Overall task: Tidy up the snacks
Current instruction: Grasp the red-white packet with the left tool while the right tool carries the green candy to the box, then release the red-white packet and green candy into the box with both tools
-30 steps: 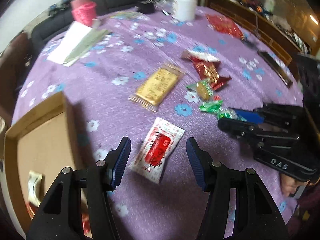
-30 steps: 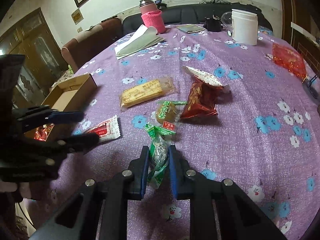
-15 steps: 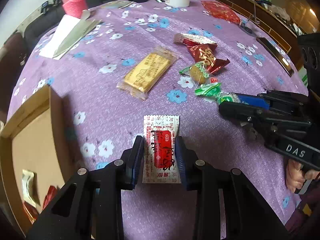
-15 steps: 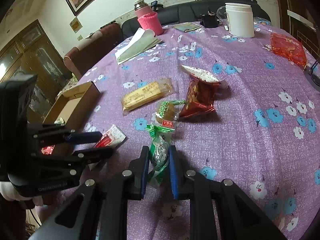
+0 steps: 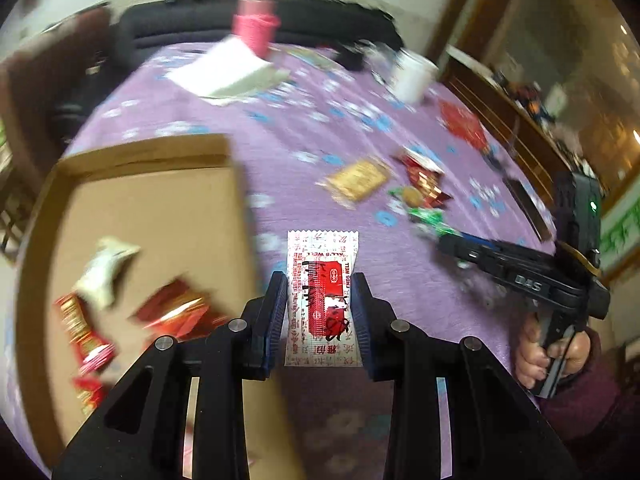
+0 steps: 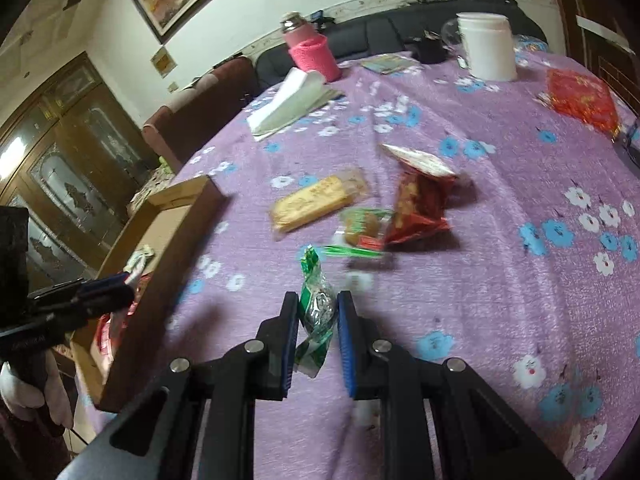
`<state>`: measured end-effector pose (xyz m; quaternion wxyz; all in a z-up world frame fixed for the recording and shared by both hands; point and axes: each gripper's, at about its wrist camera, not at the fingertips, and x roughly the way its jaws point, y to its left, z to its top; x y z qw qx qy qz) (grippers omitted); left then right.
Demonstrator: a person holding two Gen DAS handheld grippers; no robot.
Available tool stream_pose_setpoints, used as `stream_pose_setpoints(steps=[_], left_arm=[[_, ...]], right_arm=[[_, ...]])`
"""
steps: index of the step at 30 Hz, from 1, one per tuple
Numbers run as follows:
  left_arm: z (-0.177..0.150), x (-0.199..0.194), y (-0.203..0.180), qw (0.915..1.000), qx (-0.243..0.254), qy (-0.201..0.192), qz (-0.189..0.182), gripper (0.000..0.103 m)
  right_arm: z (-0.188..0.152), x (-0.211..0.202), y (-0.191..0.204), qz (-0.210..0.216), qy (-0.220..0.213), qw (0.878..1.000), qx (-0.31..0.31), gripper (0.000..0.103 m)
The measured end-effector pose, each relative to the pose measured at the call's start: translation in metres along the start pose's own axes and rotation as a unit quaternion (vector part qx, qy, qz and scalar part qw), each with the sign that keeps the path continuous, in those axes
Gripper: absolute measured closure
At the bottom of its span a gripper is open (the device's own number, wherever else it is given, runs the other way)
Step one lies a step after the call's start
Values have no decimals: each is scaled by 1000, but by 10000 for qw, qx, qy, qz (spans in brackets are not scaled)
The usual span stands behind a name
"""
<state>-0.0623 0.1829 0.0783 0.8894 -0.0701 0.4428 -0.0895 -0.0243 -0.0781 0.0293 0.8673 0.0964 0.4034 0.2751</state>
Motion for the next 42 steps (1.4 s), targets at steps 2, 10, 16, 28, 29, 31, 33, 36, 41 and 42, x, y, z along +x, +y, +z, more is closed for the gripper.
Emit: stream_pose_setpoints(steps=[2, 10, 16, 28, 29, 31, 33, 36, 41, 42], left_arm=[[-5, -11, 16, 9996, -206, -117, 157, 72], [-22, -29, 78, 9930, -1057, -379, 356, 71], [-17, -31, 111, 9891, -1344, -415, 442, 71], [4, -5, 183, 9763, -2085, -238, 524, 71], [4, -3, 187, 9755, -2126, -228, 520, 71], [4, -3, 191, 9749, -2155, -255, 506, 71], [4, -4, 195, 9740, -2200, -285, 451, 71], [3, -7, 199, 9723, -2284, -287, 414, 69], [1, -11, 201, 9669, -2523, -299, 252, 66], [0, -14, 200, 9656, -2572, -313, 212, 66]], right_arm=[[1, -2, 13, 122, 27, 9999, -76, 81], [16, 9, 78, 548, 275, 9971, -440, 81], [26, 34, 127, 629, 472, 9939, -778, 81], [41, 120, 200, 418, 988, 9856, -1309, 81], [40, 127, 204, 389, 1027, 9849, -1337, 81], [39, 137, 209, 346, 1064, 9839, -1391, 81], [40, 141, 210, 353, 1036, 9840, -1408, 81], [41, 138, 211, 390, 1006, 9846, -1375, 77], [46, 119, 204, 428, 842, 9871, -1294, 67], [47, 115, 202, 430, 812, 9876, -1272, 67]])
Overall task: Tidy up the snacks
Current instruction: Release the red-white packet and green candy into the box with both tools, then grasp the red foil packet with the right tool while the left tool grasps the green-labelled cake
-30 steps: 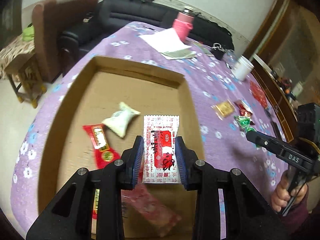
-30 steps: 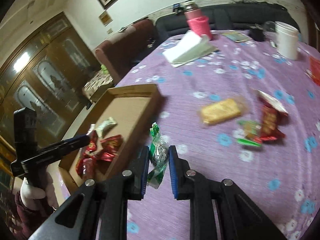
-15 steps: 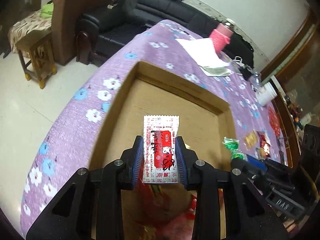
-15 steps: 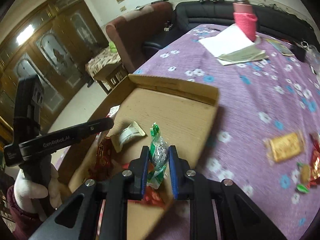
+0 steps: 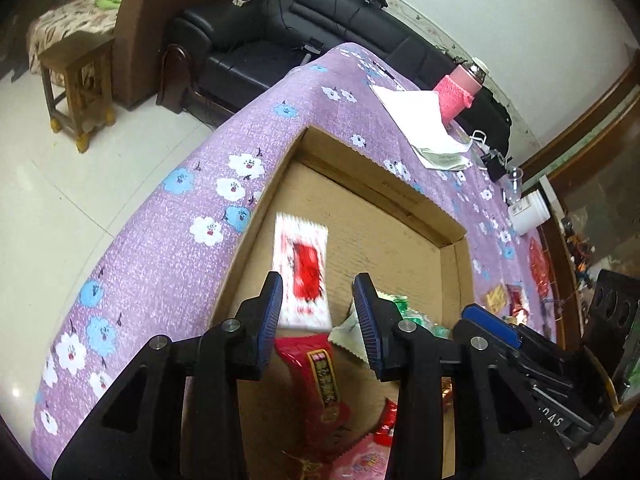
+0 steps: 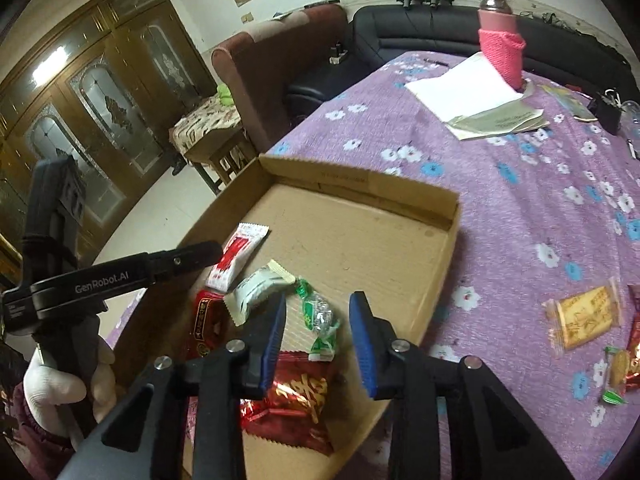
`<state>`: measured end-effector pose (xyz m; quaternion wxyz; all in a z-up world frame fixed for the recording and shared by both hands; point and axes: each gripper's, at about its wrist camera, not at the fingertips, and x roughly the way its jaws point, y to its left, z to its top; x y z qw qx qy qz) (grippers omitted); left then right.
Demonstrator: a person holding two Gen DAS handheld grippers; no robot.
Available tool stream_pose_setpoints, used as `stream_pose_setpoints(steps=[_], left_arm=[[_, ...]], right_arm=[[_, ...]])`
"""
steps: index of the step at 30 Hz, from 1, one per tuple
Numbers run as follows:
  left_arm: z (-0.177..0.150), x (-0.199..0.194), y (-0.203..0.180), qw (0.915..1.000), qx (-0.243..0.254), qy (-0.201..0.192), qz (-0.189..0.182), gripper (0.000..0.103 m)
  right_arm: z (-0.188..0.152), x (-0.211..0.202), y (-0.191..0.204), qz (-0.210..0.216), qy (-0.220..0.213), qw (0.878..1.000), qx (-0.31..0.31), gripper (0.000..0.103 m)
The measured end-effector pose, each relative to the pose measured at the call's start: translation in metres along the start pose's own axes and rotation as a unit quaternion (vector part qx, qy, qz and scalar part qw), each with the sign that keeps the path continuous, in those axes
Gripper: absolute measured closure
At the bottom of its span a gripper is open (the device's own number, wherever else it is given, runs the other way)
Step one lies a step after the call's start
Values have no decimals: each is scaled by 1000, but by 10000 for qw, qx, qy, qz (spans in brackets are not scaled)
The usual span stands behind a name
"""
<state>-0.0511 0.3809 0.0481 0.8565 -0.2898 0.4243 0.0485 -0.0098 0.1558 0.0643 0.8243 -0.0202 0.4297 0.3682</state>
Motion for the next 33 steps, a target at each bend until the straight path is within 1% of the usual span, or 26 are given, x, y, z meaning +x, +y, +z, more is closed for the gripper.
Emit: stream_pose_setpoints(steps=[3, 5, 7, 8, 9, 10, 14, 17, 19, 22, 24, 26, 28, 30, 33], left_arm=[[-5, -14, -7, 9999, -63, -71, -124, 66], [-10, -26, -16, 9996, -4, -173, -215, 66], [-18, -38, -30, 9990, 81, -252, -349, 56], [-24, -42, -39, 9987, 128, -267, -412, 45], [-28, -45, -46, 9984, 176, -271, -464, 42], [-33, -47, -55, 9979, 269, -270, -527, 42], [-62, -46, -102, 9935, 726, -48, -880, 42], [-92, -33, -139, 9874, 1079, 243, -1128, 42], [-114, -19, -164, 9819, 1335, 506, -1242, 42], [-146, 6, -196, 9724, 1772, 870, -1244, 42], [-163, 22, -210, 9672, 1982, 1092, -1151, 42], [-177, 37, -218, 9636, 2070, 1284, -1099, 42], [-184, 46, -220, 9628, 2111, 1360, -995, 42], [-190, 50, -220, 9639, 2124, 1345, -879, 42], [-194, 49, -222, 9651, 2130, 1263, -852, 40]], right_arm=[[-3, -18, -9, -14, -128, 9999, 65, 67], [-7, -33, -21, -67, -219, 9996, 146, 67], [-13, -50, -39, -129, -302, 9990, 299, 64], [-17, -58, -50, -166, -345, 9984, 408, 63], [-21, -66, -62, -197, -390, 9977, 520, 61], [-26, -74, -74, -237, -434, 9967, 649, 60], [-46, -110, -133, -407, -609, 9885, 1322, 58], [-64, -133, -177, -516, -724, 9784, 1865, 58], [-75, -144, -199, -592, -785, 9722, 2124, 58], [-87, -154, -218, -726, -822, 9676, 2272, 58], [-90, -153, -225, -784, -823, 9668, 2290, 58], [-91, -152, -228, -886, -836, 9668, 2245, 58], [-88, -148, -230, -1059, -866, 9668, 2158, 58], [-86, -143, -234, -1203, -866, 9668, 2080, 58], [-80, -131, -238, -1245, -812, 9678, 2030, 58]])
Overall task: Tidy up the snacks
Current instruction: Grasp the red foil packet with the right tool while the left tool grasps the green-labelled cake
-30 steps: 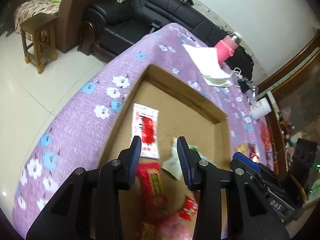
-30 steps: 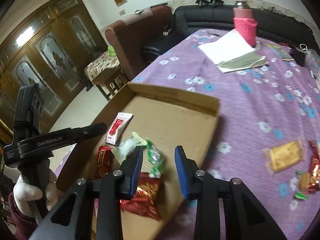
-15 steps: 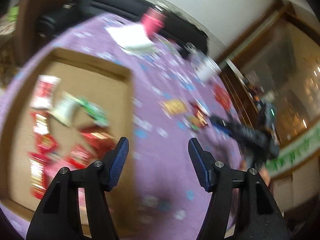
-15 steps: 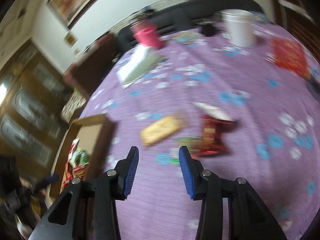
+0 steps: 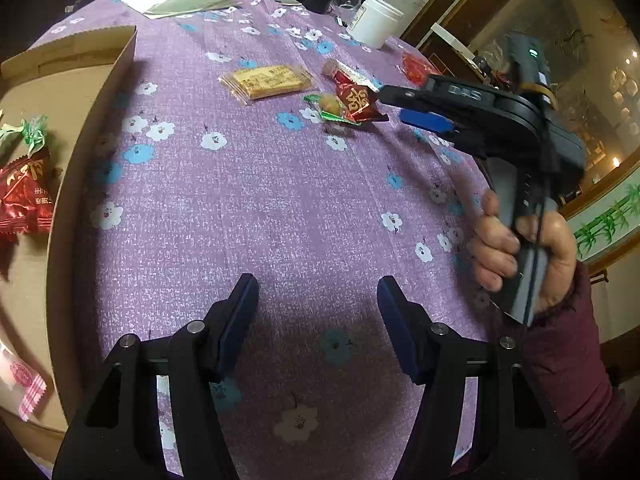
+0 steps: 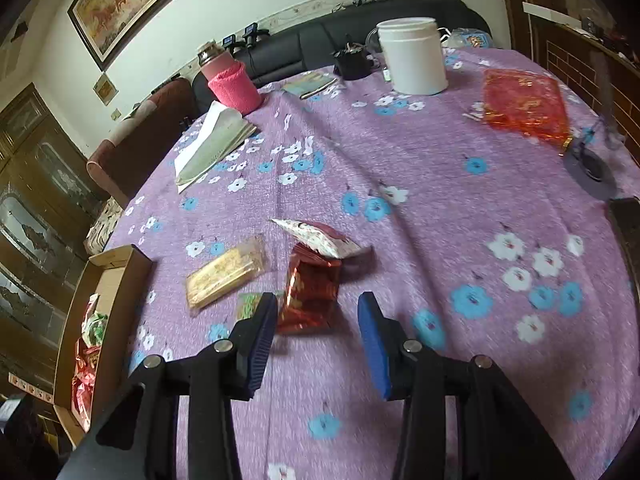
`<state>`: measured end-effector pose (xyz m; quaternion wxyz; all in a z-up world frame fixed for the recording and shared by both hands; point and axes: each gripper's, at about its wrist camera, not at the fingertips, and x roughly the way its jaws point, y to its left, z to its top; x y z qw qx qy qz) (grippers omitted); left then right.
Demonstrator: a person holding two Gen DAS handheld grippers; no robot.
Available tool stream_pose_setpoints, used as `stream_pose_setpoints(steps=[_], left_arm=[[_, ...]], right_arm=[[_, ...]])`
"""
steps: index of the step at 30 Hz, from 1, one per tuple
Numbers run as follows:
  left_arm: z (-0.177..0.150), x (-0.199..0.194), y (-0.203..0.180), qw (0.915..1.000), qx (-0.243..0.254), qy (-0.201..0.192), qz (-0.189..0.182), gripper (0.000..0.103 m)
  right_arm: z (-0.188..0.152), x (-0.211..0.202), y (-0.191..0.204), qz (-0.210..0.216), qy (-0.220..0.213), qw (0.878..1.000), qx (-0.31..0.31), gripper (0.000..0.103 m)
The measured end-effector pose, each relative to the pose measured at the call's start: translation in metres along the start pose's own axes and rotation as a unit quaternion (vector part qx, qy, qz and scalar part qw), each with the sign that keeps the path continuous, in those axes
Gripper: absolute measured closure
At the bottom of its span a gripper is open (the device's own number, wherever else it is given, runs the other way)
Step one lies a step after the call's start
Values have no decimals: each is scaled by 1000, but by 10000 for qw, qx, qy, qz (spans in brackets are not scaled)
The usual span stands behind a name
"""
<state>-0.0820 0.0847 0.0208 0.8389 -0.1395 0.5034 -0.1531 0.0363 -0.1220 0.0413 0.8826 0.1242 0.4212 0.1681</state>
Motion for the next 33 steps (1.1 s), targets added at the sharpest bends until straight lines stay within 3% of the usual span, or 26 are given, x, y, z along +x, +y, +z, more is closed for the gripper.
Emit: stream_pose_setpoints(steps=[4, 8, 9, 10, 12, 16, 21, 22, 23, 24, 26, 29, 33], left_arm=[[-6, 0, 0, 9999, 3, -151, -33, 34], [-13, 4, -13, 9982, 485, -313, 186, 21], [-16, 6, -19, 9969, 638, -331, 310, 17], [-19, 9, -25, 9954, 809, -331, 394, 14], [-24, 14, -34, 9930, 1075, -261, 423, 0], [-28, 19, -45, 9861, 1446, -121, 808, 0], [-21, 14, -34, 9919, 1177, 12, 476, 2], [-15, 11, -28, 9947, 988, 43, 282, 6], [-7, 8, -23, 9963, 846, 52, 117, 18], [0, 7, -20, 9970, 772, 30, 64, 20], [18, 0, -18, 9968, 734, -156, 272, 23], [40, -2, -26, 9947, 896, -362, 352, 35], [82, 20, -36, 9940, 921, -502, 324, 36]], right_arm=[[5, 21, 8, -5, 93, 10000, -15, 58], [6, 38, 13, -197, 162, 9997, -55, 58], [6, 41, 14, -270, 198, 9994, -87, 59], [6, 43, 13, -316, 199, 9992, -127, 67], [4, 41, 10, -300, 197, 9993, -108, 67], [-5, 25, -2, 16, 361, 9993, 69, 67], [-30, 0, -23, 597, 625, 9958, 313, 67], [-33, -4, -27, 580, 578, 9962, 286, 67], [-35, -8, -31, 494, 486, 9973, 249, 67], [-37, -12, -34, 346, 356, 9986, 200, 67], [-38, -15, -41, 240, 168, 9994, 206, 67], [-38, -15, -48, 432, 75, 9984, 368, 67], [-43, -18, -39, 202, 11, 9997, 111, 67]])
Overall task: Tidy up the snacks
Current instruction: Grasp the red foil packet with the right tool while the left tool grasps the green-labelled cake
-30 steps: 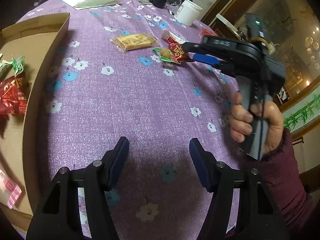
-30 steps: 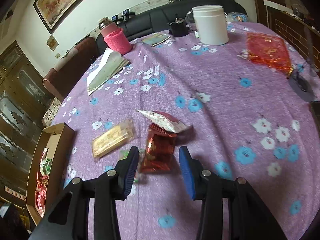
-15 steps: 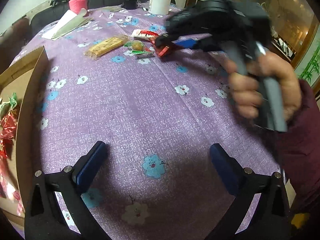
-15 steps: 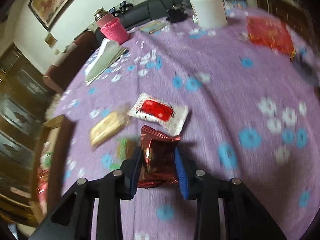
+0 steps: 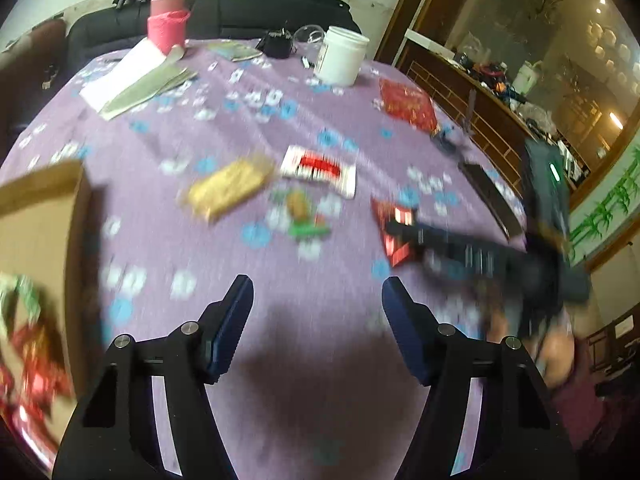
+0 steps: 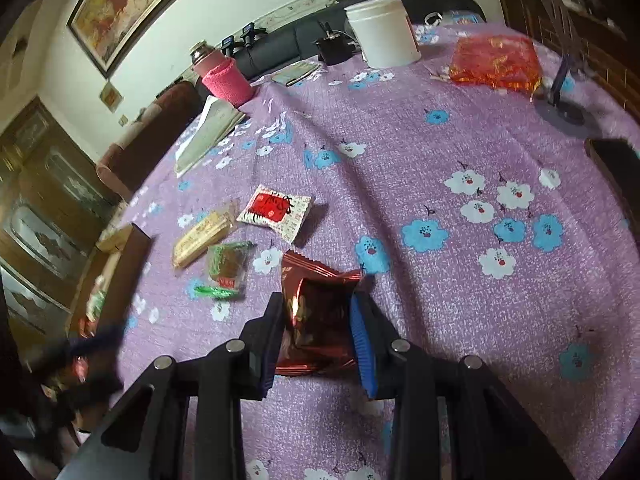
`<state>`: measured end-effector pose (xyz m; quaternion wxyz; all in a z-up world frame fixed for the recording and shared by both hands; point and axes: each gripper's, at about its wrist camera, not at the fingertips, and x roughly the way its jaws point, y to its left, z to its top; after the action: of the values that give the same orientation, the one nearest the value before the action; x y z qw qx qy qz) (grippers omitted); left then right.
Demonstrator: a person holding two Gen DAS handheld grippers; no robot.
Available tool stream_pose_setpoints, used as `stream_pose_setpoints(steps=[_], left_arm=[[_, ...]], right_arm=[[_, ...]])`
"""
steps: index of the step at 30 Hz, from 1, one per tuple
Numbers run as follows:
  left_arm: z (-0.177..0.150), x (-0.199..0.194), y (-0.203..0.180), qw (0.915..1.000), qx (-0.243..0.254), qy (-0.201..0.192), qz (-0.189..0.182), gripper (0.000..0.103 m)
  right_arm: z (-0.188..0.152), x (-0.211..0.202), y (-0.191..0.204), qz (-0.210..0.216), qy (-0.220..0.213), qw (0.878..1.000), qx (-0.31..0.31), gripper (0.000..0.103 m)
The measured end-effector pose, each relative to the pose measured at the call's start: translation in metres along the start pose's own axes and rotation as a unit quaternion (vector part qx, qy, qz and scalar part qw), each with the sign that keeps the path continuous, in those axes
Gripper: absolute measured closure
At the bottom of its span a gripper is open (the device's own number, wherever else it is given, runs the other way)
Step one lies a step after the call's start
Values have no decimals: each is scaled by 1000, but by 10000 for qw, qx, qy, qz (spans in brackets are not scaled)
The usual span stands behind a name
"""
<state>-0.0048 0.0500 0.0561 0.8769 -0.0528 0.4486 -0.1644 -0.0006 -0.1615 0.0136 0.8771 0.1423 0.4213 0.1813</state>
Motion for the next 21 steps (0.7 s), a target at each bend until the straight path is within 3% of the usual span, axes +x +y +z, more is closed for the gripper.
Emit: stream_pose_setpoints(steps=[3, 7, 13, 15, 16, 19, 21], left_arm=[[23, 22, 2, 9999, -151, -13, -51, 36], [40, 54, 4, 9995, -293, 94, 15, 36], [41, 85, -4, 9991, -137, 304, 266, 38], [39, 87, -8, 9981, 85, 254, 549, 64], [39, 87, -11, 9966, 239, 235, 757, 72], [38, 86, -12, 9942, 410, 255, 961, 74], [37, 82, -11, 9950, 401, 226, 886, 74]], right_arm=[[-2, 2, 10, -258, -31, 9994, -249, 67], [-2, 2, 10, -276, -14, 9993, -260, 67], [-1, 3, 8, -266, 22, 9993, -244, 66], [-2, 3, 11, -333, 19, 9989, -330, 66], [-2, 3, 13, -360, 20, 9987, -362, 66], [-3, 3, 17, -402, 22, 9981, -471, 67], [-5, 3, 20, -349, 25, 9979, -545, 67]])
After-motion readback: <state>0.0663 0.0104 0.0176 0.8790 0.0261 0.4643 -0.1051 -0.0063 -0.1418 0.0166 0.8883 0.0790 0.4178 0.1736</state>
